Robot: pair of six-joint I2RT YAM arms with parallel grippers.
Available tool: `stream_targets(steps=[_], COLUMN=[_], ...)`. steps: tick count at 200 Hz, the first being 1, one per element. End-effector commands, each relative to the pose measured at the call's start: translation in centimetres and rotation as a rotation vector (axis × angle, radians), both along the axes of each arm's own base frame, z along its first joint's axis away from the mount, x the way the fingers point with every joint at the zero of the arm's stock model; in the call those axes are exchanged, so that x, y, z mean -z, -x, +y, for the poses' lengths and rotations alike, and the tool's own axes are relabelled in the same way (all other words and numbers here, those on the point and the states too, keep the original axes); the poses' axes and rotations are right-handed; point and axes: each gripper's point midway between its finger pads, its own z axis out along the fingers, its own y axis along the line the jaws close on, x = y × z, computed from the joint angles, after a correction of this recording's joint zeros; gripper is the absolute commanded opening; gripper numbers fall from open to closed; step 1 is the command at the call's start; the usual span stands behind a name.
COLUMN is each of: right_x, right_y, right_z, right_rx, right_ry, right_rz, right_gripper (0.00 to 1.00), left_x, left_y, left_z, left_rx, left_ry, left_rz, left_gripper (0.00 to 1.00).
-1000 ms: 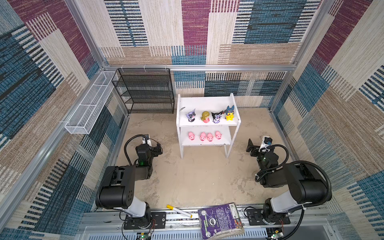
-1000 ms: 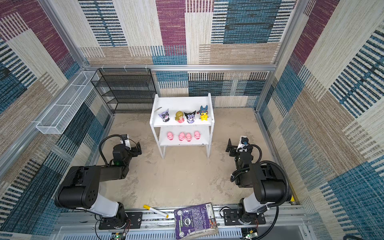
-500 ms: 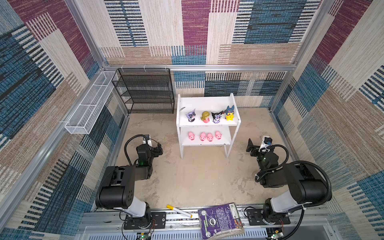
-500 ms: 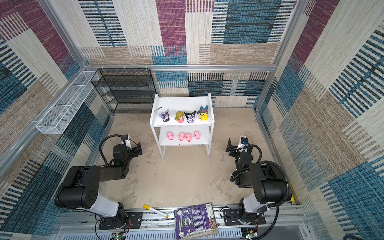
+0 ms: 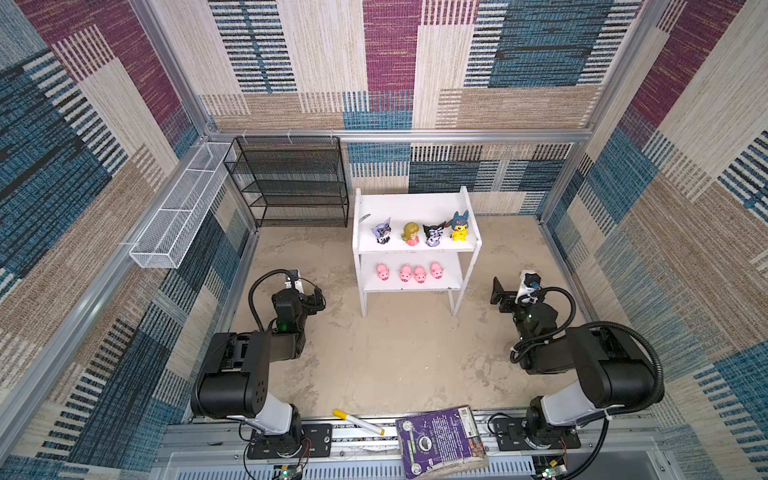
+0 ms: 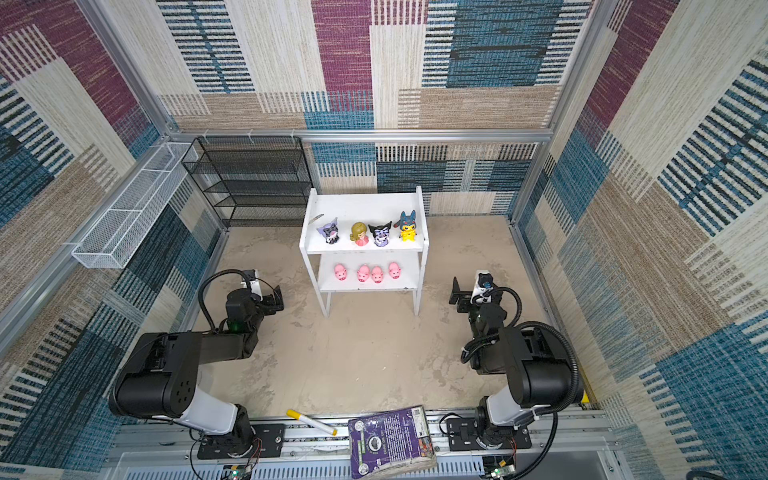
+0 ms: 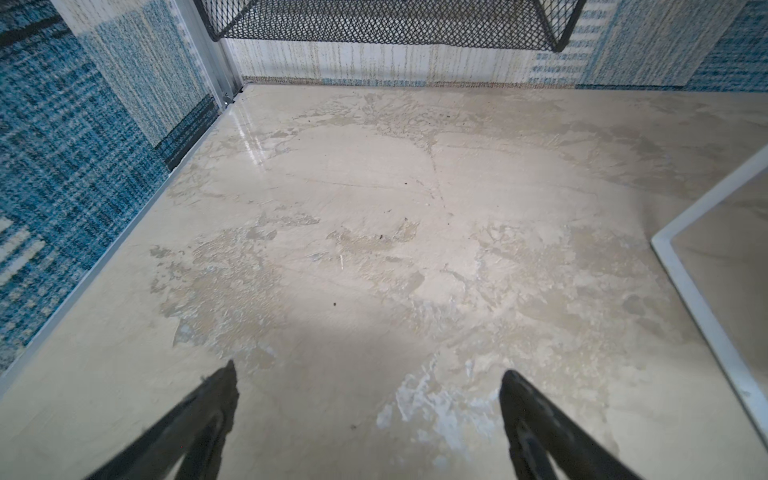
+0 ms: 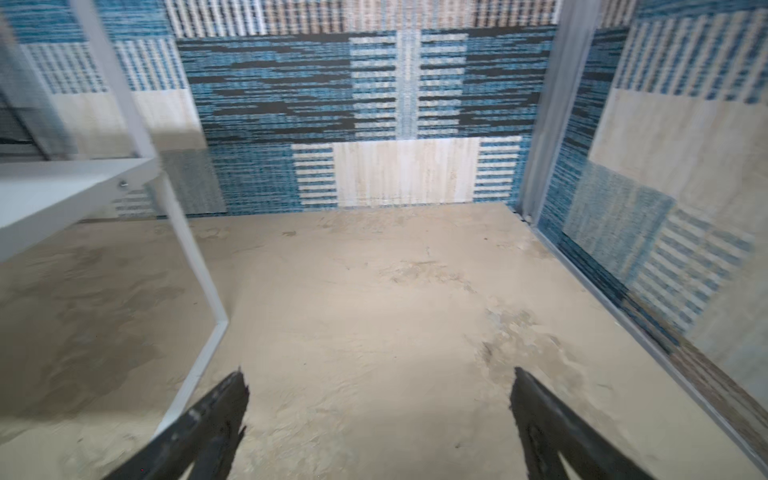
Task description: Place and organize the plastic toys onto the shelf
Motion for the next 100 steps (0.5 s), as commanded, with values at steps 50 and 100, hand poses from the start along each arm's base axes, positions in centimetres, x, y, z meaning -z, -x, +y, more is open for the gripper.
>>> stream_targets(steps=[50, 100], right_x=[-0.7, -0.5], right_y=[-0.2, -0.5], right_z=[-1.3, -0.3], right_rx=[0.057, 0.002], right_ry=[-0.030, -0.012], right_rz=[-0.025, -0.012], right_gripper=[1.00, 1.00], left_x=[-0.9, -0.9], left_y=[-0.5, -0.5], left_z=[-0.1, -0.1], left_rx=[0.013, 0.014], left_ry=[-0.015, -0.015], left_rz=[-0.032, -0.032], left_gripper=[0.98, 0.98])
